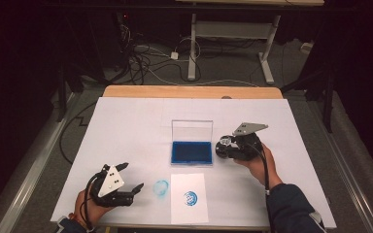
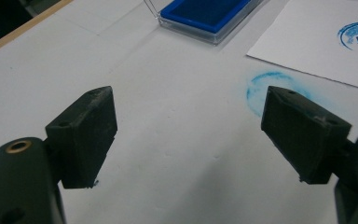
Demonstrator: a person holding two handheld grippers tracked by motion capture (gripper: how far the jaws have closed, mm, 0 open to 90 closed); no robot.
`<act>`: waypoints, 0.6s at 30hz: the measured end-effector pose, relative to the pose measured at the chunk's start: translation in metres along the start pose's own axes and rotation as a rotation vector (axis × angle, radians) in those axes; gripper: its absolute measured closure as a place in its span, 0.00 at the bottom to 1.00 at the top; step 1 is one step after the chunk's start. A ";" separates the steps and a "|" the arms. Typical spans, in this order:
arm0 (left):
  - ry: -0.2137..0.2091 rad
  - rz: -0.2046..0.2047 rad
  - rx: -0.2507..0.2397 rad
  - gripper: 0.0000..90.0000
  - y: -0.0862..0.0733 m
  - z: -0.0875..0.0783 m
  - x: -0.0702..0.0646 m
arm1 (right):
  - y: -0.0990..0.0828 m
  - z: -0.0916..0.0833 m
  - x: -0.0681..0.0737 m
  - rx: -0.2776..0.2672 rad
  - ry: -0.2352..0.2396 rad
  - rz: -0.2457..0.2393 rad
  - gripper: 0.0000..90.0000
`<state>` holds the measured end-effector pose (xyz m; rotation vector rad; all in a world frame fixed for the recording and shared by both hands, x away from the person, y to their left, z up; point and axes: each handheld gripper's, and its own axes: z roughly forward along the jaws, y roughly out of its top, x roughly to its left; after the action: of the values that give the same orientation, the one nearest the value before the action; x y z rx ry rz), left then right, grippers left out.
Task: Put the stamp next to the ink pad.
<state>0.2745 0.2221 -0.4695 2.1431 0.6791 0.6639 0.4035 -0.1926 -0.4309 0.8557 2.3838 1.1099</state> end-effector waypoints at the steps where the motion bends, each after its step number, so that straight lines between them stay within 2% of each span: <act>1: 0.000 0.000 -0.001 0.20 0.000 0.000 0.000 | -0.001 0.001 0.000 0.005 -0.001 0.000 0.63; 18: -0.009 0.009 0.010 0.20 0.000 0.001 -0.001 | -0.013 0.010 -0.003 0.044 0.003 0.023 0.63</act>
<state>0.2745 0.2207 -0.4702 2.1579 0.6693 0.6569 0.4067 -0.1961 -0.4474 0.8992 2.4148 1.0724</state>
